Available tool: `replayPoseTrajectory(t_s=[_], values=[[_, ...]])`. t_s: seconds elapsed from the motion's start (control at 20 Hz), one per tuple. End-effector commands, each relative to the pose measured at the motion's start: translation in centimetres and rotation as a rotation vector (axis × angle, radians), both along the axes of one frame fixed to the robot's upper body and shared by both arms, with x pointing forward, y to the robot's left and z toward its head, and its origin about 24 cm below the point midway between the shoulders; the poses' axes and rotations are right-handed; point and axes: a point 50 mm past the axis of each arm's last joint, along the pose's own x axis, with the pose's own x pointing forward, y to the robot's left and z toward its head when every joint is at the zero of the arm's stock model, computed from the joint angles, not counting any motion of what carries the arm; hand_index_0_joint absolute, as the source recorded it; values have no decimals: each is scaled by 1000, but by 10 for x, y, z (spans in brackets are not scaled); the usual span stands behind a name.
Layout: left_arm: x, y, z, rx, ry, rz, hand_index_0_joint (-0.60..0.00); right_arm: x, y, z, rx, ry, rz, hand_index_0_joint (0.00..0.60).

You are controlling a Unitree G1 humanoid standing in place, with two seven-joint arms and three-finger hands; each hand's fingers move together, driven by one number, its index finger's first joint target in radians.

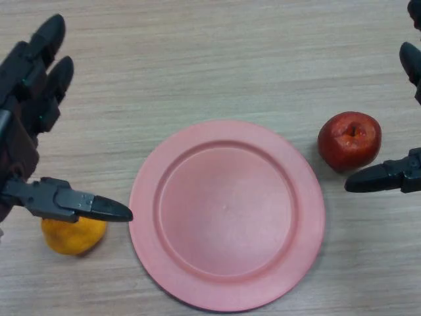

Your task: Pick up the red apple and place it on the plate

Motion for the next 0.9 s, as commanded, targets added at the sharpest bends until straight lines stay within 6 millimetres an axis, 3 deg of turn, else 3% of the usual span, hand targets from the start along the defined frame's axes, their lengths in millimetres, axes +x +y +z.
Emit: replayPoseTrajectory(t_s=[0.05, 0.3, 0.5, 0.7, 0.9], values=[[-14, 9, 31, 56, -204, 63, 0, -9, -3, 36, -72, -271, -29, 0], [-17, 11, 31, 49, -180, 82, 0, -1, -4, 30, -105, -278, -3, 0], [-20, 11, 36, 51, -195, 83, 0, 19, -14, 22, -151, -341, -9, 0], [-20, 14, 37, 56, -203, 95, 0, 47, -25, -1, -224, -351, -28, 0], [-23, 16, 40, 49, -215, 109, 0, 76, -31, -31, -312, -251, -37, 0]])
